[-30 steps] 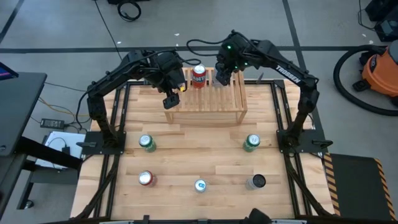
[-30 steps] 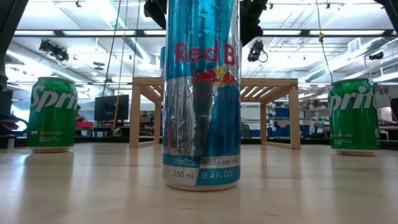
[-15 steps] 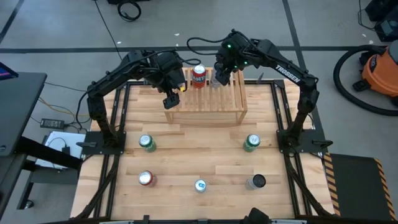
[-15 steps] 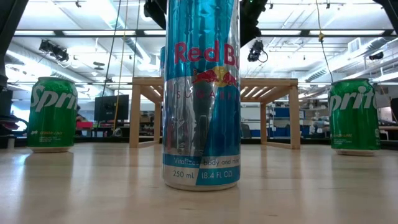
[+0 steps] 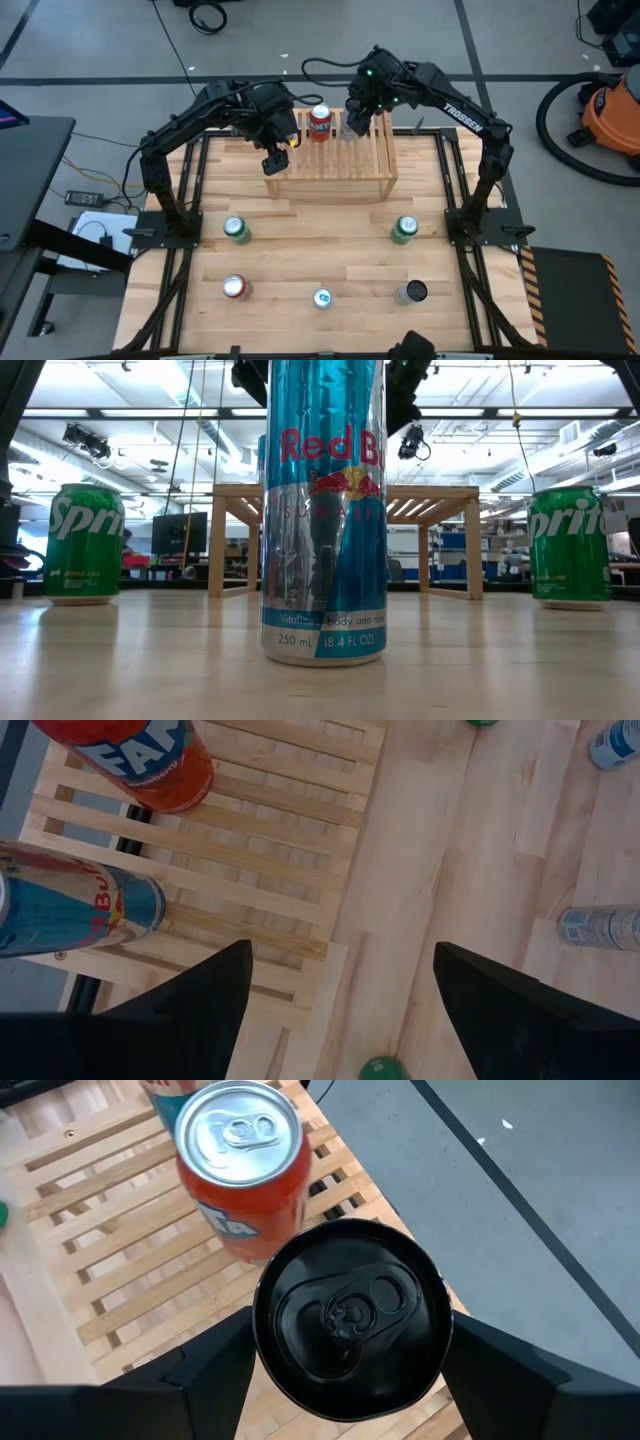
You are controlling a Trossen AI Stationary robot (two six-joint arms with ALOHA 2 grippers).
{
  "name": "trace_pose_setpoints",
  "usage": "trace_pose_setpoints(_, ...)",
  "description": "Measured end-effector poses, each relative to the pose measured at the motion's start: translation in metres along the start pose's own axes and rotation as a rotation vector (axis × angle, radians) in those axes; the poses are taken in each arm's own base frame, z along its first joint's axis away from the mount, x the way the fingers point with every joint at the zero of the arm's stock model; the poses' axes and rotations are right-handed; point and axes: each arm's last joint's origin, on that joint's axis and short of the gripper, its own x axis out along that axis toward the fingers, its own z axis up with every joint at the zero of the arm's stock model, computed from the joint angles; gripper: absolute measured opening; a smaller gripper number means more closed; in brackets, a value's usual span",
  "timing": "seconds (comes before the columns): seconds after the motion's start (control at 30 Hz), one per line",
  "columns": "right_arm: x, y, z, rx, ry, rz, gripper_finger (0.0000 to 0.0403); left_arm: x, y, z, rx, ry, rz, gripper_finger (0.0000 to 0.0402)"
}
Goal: Place canned beverage on shelf
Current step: Put the top white-blue soda can on the shelf
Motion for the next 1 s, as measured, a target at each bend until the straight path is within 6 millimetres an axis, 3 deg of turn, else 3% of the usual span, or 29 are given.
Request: trace_pose_setpoints(1.0,-0.002,-0.0022,0.0012,0.0,-0.015,0.043,0.0302,0.0003,0.0,0.0001,0.002,0.001,0.0,0.0314)
